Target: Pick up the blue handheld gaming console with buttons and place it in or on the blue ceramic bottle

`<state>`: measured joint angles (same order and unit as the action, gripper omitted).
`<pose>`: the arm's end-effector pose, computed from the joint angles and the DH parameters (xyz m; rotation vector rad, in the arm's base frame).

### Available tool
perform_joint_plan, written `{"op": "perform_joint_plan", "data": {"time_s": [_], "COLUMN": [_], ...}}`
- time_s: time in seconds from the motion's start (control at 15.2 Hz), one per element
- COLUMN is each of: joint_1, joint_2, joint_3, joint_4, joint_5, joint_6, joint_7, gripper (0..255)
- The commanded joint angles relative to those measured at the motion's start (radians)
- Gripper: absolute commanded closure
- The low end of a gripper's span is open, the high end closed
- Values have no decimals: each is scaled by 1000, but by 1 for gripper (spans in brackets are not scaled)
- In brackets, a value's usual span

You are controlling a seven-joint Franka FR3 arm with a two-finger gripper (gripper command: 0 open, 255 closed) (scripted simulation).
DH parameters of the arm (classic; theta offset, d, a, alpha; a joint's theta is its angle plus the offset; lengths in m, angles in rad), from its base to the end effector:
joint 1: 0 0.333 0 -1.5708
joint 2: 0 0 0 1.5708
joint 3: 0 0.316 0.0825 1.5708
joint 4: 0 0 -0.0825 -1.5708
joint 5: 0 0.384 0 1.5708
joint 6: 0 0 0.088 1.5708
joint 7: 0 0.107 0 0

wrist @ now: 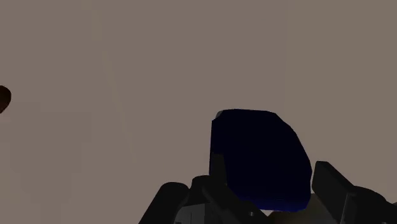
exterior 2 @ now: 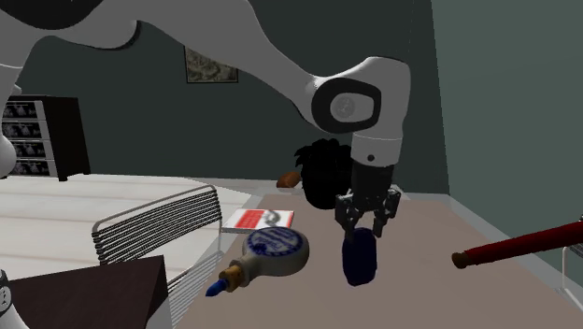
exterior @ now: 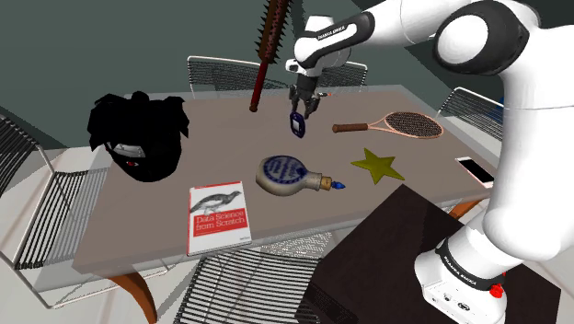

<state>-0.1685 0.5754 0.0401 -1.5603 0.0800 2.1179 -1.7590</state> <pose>0.6901 -0.0894 0.3093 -2.1607 -2.1853 -0.0960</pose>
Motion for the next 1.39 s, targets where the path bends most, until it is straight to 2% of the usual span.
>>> {"op": "perform_joint_plan", "data": {"time_s": [0.0,0.4,0.92,1.32], "joint_1": [12,54,119,120], "joint_2": [-72,-265,-499,-439], "joint_3": [5,28,80,81], "joint_4": [-116,-414,-741,-760], "joint_5": [2,12,39,38], "joint_6": [46,157,259,338], "joint_7": [14,68,162,157], "gripper": [255,255,255,255]}}
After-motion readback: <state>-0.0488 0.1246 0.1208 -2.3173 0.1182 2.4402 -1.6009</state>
